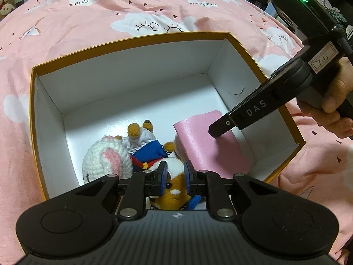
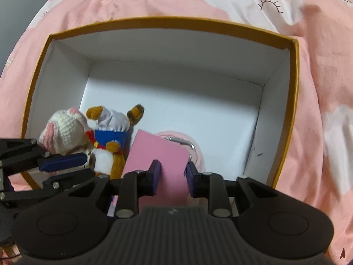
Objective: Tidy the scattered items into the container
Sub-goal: 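Lower both pink items into the box and open both grippers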
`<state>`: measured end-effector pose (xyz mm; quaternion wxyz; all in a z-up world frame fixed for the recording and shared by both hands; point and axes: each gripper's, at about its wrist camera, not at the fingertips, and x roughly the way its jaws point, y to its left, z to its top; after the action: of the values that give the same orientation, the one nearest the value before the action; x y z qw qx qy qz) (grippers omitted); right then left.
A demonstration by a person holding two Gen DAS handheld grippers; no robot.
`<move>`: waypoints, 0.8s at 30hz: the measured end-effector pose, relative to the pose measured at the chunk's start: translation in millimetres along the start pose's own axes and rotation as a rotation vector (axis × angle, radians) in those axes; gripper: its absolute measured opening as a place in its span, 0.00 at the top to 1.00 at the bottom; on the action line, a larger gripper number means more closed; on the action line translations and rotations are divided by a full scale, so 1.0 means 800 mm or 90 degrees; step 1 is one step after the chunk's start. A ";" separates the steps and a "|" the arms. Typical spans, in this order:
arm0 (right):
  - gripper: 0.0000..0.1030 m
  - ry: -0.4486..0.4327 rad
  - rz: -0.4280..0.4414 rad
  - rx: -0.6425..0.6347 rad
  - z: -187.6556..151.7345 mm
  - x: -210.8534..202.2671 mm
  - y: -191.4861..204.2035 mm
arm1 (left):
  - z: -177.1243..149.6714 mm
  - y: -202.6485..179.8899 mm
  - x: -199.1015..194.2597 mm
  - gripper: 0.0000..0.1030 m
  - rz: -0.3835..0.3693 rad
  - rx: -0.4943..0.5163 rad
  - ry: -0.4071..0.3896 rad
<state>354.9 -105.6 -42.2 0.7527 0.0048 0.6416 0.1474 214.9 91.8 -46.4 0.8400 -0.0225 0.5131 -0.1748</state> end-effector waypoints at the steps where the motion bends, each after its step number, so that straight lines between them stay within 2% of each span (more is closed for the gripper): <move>1: 0.73 -0.004 -0.004 -0.007 -0.003 0.001 0.002 | 0.000 -0.001 0.001 0.83 0.001 0.001 0.001; 11: 0.71 -0.034 -0.011 -0.029 -0.013 -0.012 0.003 | -0.005 -0.007 -0.011 0.82 0.031 0.008 0.004; 14: 0.66 -0.052 -0.022 -0.047 -0.022 -0.022 0.008 | -0.006 -0.011 -0.017 0.82 0.039 0.010 0.007; 19: 0.63 -0.070 -0.030 -0.064 -0.037 -0.035 0.017 | -0.011 -0.019 -0.027 0.81 0.056 0.010 0.009; 24: 0.55 -0.106 -0.037 -0.090 -0.056 -0.053 0.031 | -0.018 -0.028 -0.045 0.81 0.061 0.010 -0.003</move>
<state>300.6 -99.8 -4.4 0.8057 -0.0544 0.5650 0.1695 181.4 84.6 -17.5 0.8488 0.0085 0.5100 -0.1387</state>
